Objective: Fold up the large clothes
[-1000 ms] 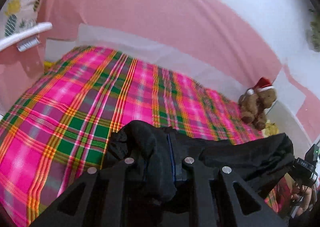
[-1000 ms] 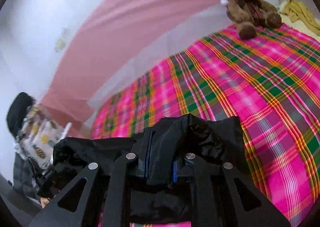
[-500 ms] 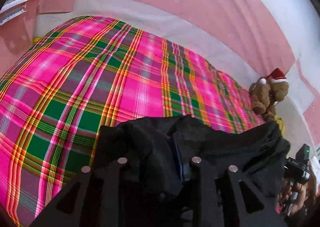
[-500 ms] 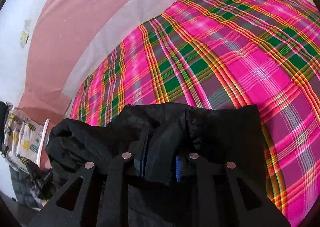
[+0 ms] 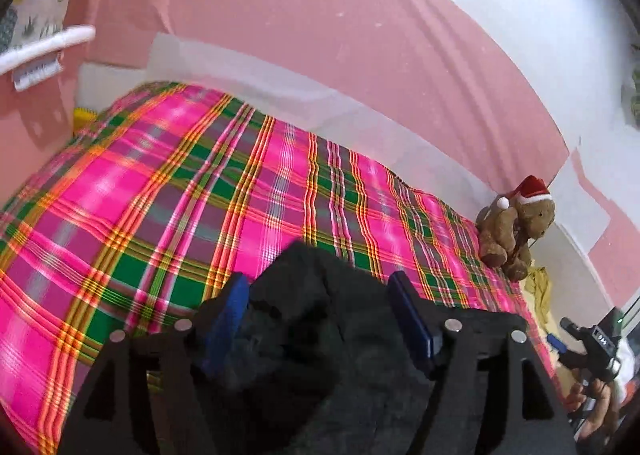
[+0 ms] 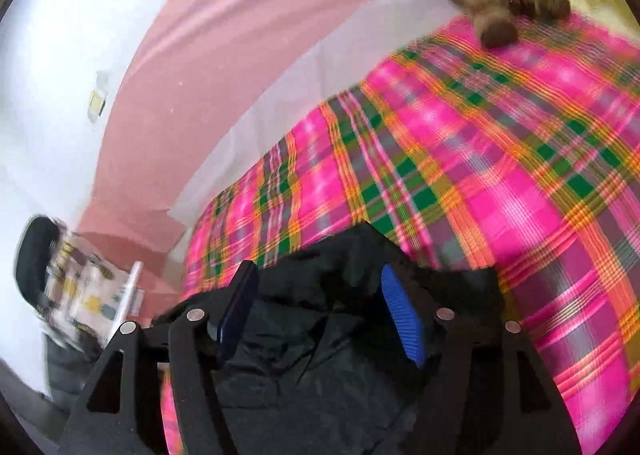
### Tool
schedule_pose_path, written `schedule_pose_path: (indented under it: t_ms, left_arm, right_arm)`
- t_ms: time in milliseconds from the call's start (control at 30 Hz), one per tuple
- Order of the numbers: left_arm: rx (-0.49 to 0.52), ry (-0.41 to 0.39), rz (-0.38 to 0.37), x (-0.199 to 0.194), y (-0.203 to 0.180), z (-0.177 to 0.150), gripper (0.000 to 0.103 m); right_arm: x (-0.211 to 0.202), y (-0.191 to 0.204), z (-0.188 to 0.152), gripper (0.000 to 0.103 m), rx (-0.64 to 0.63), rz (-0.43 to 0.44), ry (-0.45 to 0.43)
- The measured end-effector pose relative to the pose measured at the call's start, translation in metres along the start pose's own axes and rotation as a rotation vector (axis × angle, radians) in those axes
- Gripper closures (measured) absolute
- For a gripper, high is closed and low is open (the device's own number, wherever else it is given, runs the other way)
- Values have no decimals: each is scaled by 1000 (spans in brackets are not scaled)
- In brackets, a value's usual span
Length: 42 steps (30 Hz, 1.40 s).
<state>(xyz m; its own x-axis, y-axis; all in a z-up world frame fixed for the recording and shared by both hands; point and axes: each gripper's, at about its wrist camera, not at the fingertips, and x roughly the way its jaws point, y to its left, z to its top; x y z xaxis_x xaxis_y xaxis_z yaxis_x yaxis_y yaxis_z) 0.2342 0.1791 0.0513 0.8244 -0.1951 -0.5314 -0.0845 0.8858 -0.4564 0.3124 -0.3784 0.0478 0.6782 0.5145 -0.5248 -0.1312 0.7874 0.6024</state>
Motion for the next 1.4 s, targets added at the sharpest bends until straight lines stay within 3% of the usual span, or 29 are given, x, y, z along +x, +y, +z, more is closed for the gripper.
schedule_pose_path:
  t_ms: [100, 233, 333, 400, 567, 733, 833, 933, 1033, 1233, 1400]
  left_arm:
    - [53, 9, -29, -5, -15, -13, 29]
    - [167, 85, -87, 9, -42, -49, 29]
    - [221, 154, -76, 36, -54, -72, 29]
    - [239, 167, -38, 54, -54, -78, 29]
    - [262, 152, 11, 77, -55, -75, 29]
    - [290, 183, 75, 84, -66, -72, 29]
    - [284, 169, -18, 62, -83, -67, 29]
    - [350, 157, -96, 53, -110, -70, 29]
    - [399, 213, -131, 76, -127, -76, 29]
    - [414, 291, -26, 147, -133, -63, 29]
    - [387, 293, 2, 179, -125, -64, 29]
  right_arm:
    - [-3, 17, -17, 39, -92, -10, -14]
    - [15, 37, -61, 39, -262, -43, 61]
    - [44, 38, -91, 39, -332, -67, 150]
    - [58, 33, -99, 39, -372, -122, 154]
    - [80, 21, -84, 39, -402, -221, 124]
    - [96, 15, -75, 37, -411, -251, 129]
    - [78, 29, -72, 37, -408, -275, 110]
    - [65, 55, -79, 37, -448, -193, 78]
    - [73, 68, -88, 37, -487, -161, 104]
    - [135, 58, -69, 37, -511, -310, 179]
    - [170, 34, -51, 36, -426, -329, 246]
